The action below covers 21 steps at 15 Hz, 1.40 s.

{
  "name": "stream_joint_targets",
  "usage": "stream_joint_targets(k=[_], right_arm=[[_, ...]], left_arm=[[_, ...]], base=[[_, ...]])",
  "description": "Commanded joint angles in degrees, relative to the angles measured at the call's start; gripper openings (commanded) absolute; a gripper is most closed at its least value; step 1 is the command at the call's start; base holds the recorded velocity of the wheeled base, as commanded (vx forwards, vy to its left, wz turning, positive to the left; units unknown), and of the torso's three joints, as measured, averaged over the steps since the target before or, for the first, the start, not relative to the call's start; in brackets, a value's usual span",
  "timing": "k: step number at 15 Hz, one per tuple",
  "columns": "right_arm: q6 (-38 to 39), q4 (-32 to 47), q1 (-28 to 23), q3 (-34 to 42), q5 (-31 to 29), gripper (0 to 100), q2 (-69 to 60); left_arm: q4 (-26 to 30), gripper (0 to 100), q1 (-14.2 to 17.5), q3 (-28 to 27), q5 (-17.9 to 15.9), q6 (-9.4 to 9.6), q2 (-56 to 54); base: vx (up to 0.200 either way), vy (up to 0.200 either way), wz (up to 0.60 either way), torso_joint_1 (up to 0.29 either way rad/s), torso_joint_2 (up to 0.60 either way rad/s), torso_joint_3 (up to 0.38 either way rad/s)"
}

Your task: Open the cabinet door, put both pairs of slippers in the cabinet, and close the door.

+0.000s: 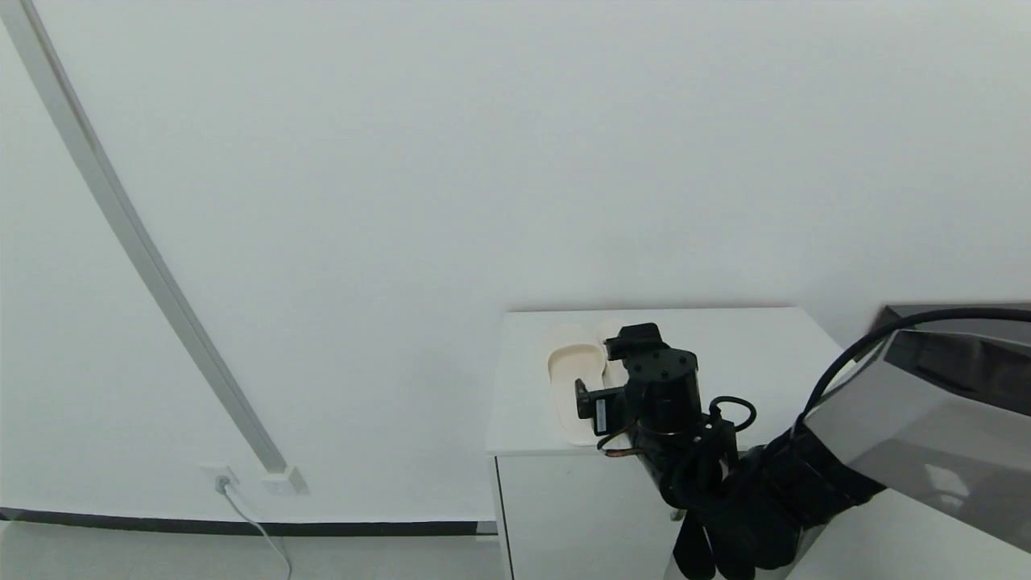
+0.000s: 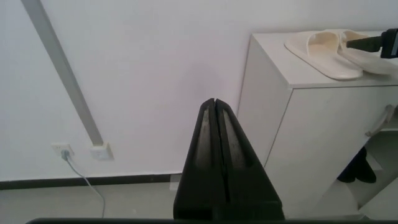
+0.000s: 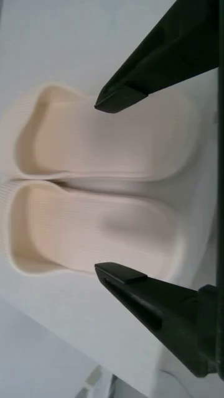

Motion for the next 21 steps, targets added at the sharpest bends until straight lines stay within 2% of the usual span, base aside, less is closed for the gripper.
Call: stream_joint_targets(k=[1, 15, 21], right_arm=[[-0.06, -0.18, -0.54, -1.46, 0.11, 100, 2.70], [-0.23, 4.30, -4.23, -16.31, 1.69, 100, 9.29], [-0.23, 4.39, -5.11, -17.72, 2.57, 100, 10.26]], left_arm=[[0.00, 0, 0.01, 0.00, 0.02, -0.01, -0.01], [0.00, 0, 0.01, 0.00, 0.02, -0.01, -0.01], [0.00, 0, 0.01, 0.00, 0.02, -0.01, -0.01]], base=[[0.000, 0.000, 0.00, 0.000, 0.00, 0.000], [0.000, 0.000, 0.00, 0.000, 0.00, 0.000], [0.000, 0.000, 0.00, 0.000, 0.00, 0.000]])
